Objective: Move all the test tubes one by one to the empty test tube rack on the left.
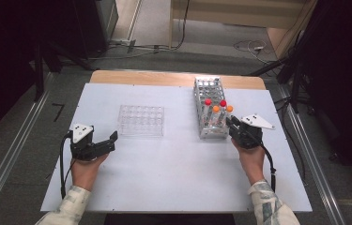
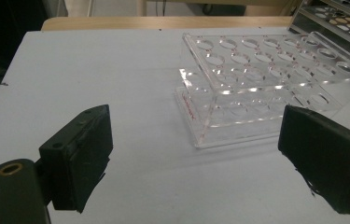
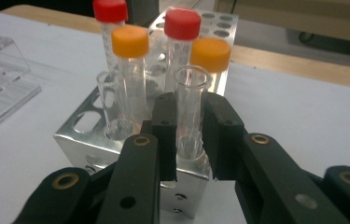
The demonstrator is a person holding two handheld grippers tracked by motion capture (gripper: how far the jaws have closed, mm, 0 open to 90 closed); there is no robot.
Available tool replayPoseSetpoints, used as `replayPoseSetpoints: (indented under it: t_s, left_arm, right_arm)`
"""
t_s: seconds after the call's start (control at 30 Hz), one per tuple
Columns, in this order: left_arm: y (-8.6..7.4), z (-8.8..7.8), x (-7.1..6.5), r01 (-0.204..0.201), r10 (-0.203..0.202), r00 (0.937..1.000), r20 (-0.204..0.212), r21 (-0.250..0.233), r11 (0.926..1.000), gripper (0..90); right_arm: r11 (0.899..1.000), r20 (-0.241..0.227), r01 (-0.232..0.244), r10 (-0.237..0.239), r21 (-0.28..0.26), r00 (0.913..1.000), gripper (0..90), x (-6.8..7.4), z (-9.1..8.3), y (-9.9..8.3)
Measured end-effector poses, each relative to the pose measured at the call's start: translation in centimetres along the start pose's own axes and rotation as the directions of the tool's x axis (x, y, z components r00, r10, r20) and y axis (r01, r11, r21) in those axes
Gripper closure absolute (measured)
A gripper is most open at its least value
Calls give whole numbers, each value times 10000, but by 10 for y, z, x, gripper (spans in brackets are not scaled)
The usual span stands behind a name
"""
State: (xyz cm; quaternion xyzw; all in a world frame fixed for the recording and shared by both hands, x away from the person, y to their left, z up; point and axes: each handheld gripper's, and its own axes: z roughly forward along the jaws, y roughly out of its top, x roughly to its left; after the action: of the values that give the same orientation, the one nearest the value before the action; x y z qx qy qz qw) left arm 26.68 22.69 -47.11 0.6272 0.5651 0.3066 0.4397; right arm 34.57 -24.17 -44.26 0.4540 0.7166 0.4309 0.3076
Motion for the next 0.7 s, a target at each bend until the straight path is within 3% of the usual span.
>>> replayPoseSetpoints:
  t_s: [0.3,0.5,0.7]
  left_arm:
    - [1,-1,0,77,-77,10000,40,71,9999,91]
    - [3,-3,-3,-99,99,9999,34,-18,9999,91]
    - [7,-4,-11,-261,261,9992,312,-17,9997,91]
  right_arm:
    - [9969,-11,-29,28,-787,10000,735,-1,-29,21]
    - [9965,-97,134,-143,-821,9999,735,4,-41,24]
    - [9967,-647,160,-212,-792,9977,735,15,-44,27]
